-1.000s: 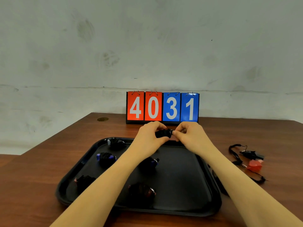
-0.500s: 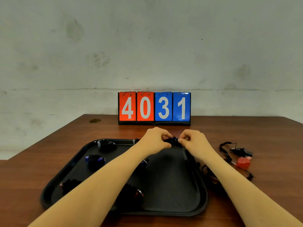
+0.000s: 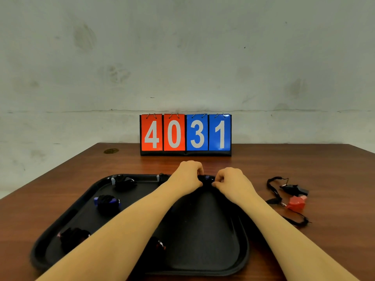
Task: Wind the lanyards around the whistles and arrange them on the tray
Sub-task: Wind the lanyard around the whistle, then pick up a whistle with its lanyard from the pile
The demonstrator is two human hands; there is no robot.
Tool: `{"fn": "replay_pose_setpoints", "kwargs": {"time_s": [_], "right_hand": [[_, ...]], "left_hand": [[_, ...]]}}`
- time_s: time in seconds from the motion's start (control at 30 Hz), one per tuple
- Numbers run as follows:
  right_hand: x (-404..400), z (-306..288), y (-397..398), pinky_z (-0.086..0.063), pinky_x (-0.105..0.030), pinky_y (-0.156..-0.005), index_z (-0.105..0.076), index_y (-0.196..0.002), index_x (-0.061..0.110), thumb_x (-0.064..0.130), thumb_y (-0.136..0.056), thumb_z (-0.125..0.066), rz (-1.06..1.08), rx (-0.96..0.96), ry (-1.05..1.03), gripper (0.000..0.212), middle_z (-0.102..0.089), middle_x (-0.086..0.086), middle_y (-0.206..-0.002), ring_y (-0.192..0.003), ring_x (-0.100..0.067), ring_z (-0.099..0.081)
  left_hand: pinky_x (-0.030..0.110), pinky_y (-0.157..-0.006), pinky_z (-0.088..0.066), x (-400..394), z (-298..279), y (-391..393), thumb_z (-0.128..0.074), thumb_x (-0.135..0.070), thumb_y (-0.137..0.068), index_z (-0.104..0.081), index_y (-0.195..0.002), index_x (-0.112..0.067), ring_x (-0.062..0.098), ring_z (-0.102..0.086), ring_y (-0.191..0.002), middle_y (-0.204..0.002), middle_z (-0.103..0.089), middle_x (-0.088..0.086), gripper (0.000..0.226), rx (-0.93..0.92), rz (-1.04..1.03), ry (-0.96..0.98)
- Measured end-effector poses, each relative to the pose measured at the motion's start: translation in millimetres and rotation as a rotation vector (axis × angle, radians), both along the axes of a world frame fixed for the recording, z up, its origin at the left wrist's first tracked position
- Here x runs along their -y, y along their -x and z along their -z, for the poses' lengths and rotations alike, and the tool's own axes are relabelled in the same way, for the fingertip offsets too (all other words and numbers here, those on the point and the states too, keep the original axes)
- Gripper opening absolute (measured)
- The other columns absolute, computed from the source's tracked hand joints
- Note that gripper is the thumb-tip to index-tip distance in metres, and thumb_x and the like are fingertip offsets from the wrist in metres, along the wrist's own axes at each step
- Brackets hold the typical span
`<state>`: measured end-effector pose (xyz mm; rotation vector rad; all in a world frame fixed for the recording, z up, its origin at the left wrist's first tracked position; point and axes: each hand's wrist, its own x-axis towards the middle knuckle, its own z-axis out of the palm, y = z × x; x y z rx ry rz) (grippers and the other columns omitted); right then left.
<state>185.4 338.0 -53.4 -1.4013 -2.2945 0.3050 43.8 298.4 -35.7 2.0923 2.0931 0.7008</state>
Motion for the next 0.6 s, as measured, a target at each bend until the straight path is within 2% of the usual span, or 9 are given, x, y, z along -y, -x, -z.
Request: {"fn": "replay_pose_setpoints", "kwargs": {"time_s": [0.13,0.23,0.4,0.5,0.6], "right_hand": [[1.1,-1.4,-2.7,-0.052,-0.035,-0.078,-0.065,-0.088,0.020,0.030,-0.085,-0.061,-0.002,-0.012,0.037,0.011,-0.064,0.001,-0.089,-0.084,-0.018,-0.060],[4.0,-4.8,-2.6,-0.051,-0.040,-0.084,-0.064,-0.087,0.022,0.034,-0.085,-0.060,0.005,0.013,0.083,0.013,-0.065,0.001,-0.091,-0.086,-0.019,-0.061],[13.0,-18.5,-5.6,-0.045,-0.046,-0.093,-0.060,-0.092,0.029,0.034,-0.090,-0.052,0.001,0.055,0.148,0.010,-0.063,0.000,-0.102,-0.095,-0.020,-0.059],[24.0,-27.6,-14.7,-0.048,-0.042,-0.091,-0.063,-0.095,0.024,0.027,-0.092,-0.050,-0.024,0.011,0.130,0.014,-0.064,-0.001,-0.101,-0.093,-0.019,-0.060],[36.4,-31.5,-34.4,-0.051,-0.032,-0.081,-0.066,-0.095,0.017,0.019,-0.092,-0.049,-0.031,-0.040,0.068,0.018,-0.066,-0.001,-0.097,-0.087,-0.015,-0.061]], "left_hand": [[0.024,-0.089,-0.045,3.4,1.8,1.7,-0.069,-0.013,-0.079,-0.056,-0.115,-0.014,0.017,-0.053,-0.107,-0.119,-0.056,0.004,0.038,0.039,0.006,0.021],[0.025,-0.090,-0.043,11.0,-0.3,4.0,-0.070,-0.014,-0.079,-0.051,-0.121,-0.015,0.017,-0.051,-0.110,-0.124,-0.053,0.004,0.047,0.068,-0.003,0.013],[0.021,-0.085,-0.041,29.5,-7.2,0.6,-0.067,-0.017,-0.083,-0.050,-0.121,-0.013,0.015,-0.053,-0.105,-0.121,-0.053,0.005,0.042,0.136,-0.029,-0.034],[0.022,-0.084,-0.042,41.8,-10.1,-6.2,-0.064,-0.021,-0.085,-0.051,-0.118,-0.013,0.015,-0.053,-0.103,-0.117,-0.056,0.004,0.036,0.171,-0.025,-0.055],[0.019,-0.077,-0.041,54.4,-11.6,-17.6,-0.061,-0.022,-0.087,-0.054,-0.115,-0.014,0.009,-0.053,-0.093,-0.109,-0.059,0.002,0.030,0.227,0.001,-0.073]]}}
